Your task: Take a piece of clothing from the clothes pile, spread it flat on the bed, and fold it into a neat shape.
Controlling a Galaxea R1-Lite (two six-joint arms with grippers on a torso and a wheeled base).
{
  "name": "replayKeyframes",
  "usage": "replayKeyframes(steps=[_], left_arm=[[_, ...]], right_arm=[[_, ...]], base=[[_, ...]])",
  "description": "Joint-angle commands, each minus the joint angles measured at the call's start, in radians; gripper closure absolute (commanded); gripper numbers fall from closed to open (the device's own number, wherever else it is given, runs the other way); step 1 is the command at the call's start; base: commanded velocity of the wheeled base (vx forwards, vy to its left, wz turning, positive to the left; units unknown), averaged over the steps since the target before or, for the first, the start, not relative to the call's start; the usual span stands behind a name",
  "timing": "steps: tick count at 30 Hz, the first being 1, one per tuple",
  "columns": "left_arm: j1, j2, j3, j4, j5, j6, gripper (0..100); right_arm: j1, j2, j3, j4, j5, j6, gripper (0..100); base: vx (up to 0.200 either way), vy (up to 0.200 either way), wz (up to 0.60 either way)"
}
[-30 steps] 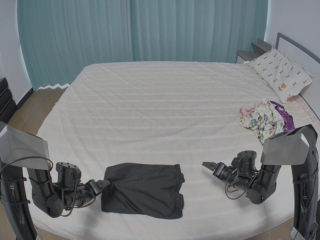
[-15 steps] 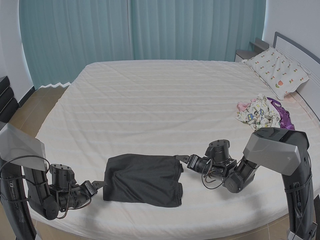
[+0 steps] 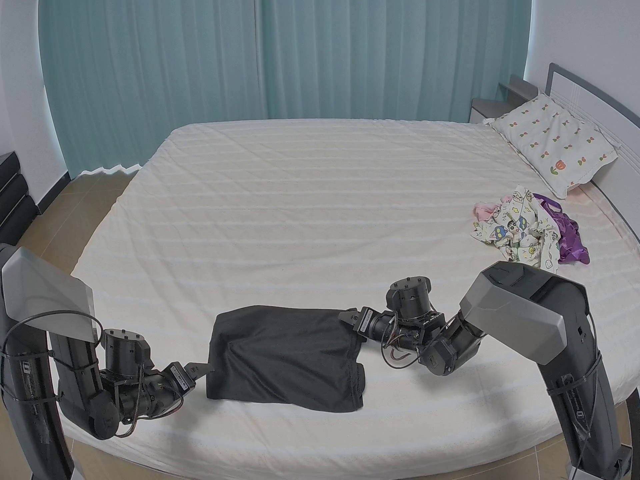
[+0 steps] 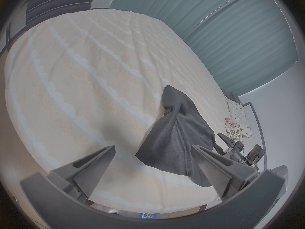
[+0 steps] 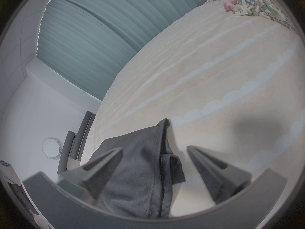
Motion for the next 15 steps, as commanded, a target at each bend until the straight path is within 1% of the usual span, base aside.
replayKeyframes(steps=[1, 5, 7, 9, 13, 15], left_arm=[[0.0, 0.006, 0.0, 0.0, 0.0, -0.001, 0], [0.0, 0.006, -0.002, 0.0, 0.0, -0.001, 0], [0.0, 0.006, 0.0, 0.0, 0.0, -0.001, 0], [0.0, 0.006, 0.0, 0.0, 0.0, -0.001, 0], [0.0, 0.006, 0.0, 0.0, 0.0, -0.001, 0], [0.0, 0.006, 0.0, 0.0, 0.0, -0.001, 0]], right_arm=[[0.0, 0.032, -0.052, 0.016, -0.001, 0.001, 100], [0.0, 0.035, -0.065, 0.018, -0.02, 0.004, 100], [-0.001, 0.043, -0.082, 0.018, -0.052, 0.001, 100], [-0.007, 0.046, -0.085, 0.019, -0.064, 0.001, 100], [-0.021, 0.045, -0.088, 0.013, -0.07, 0.006, 100], [-0.024, 0.045, -0.09, 0.01, -0.086, 0.004, 100]], base=[[0.0, 0.0, 0.0], [0.0, 0.0, 0.0], [0.0, 0.0, 0.0], [0.0, 0.0, 0.0], [0.0, 0.0, 0.0], [0.0, 0.0, 0.0]])
